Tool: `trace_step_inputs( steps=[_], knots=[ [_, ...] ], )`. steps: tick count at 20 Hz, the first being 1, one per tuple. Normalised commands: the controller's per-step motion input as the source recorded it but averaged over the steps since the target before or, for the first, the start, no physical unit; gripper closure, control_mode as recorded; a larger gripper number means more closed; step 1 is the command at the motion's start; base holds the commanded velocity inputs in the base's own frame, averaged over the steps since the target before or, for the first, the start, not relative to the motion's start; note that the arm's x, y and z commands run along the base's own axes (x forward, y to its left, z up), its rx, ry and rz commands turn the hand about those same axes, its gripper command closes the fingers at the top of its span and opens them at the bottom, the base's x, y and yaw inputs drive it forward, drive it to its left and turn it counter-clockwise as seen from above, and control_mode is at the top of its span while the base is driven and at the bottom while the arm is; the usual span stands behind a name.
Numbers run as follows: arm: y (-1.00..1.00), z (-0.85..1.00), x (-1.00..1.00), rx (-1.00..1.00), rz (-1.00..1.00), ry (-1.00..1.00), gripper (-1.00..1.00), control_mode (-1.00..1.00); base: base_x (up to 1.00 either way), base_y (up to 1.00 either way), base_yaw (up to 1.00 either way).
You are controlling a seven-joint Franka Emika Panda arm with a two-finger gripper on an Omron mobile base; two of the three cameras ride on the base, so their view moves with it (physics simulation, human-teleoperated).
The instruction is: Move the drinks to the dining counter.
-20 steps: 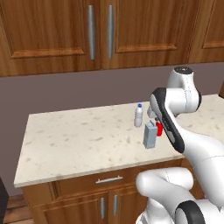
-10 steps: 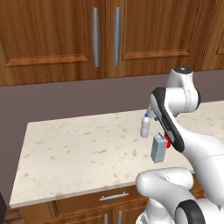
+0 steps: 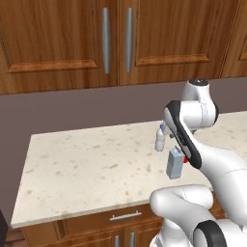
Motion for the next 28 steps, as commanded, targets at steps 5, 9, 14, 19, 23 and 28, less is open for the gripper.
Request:
trace_step_inputs(
  steps=[5, 9, 14, 19, 23, 28],
  knots=[
    [0.00, -0.49, 0.00, 0.00, 0.00, 0.06, -1.00, -1.00, 0.00, 0.00, 0.00],
    [0.00, -0.32, 0.00, 0.01, 0.00, 0.04, -1.00, -1.00, 0.00, 0.00, 0.00],
    [0.00, -0.20, 0.00, 0.00, 0.00, 0.01, -1.00, -1.00, 0.00, 0.00, 0.00],
    [0.00, -0.13, 0.00, 0.02, 0.00, 0.02, -1.00, -1.00, 0.00, 0.00, 0.00],
    [0.00, -0.11, 0.00, 0.01, 0.00, 0.01, -1.00, -1.00, 0.00, 0.00, 0.00],
    [0.00, -0.11, 0.00, 0.03, 0.00, 0.02, -1.00, -1.00, 0.00, 0.00, 0.00]
  ],
)
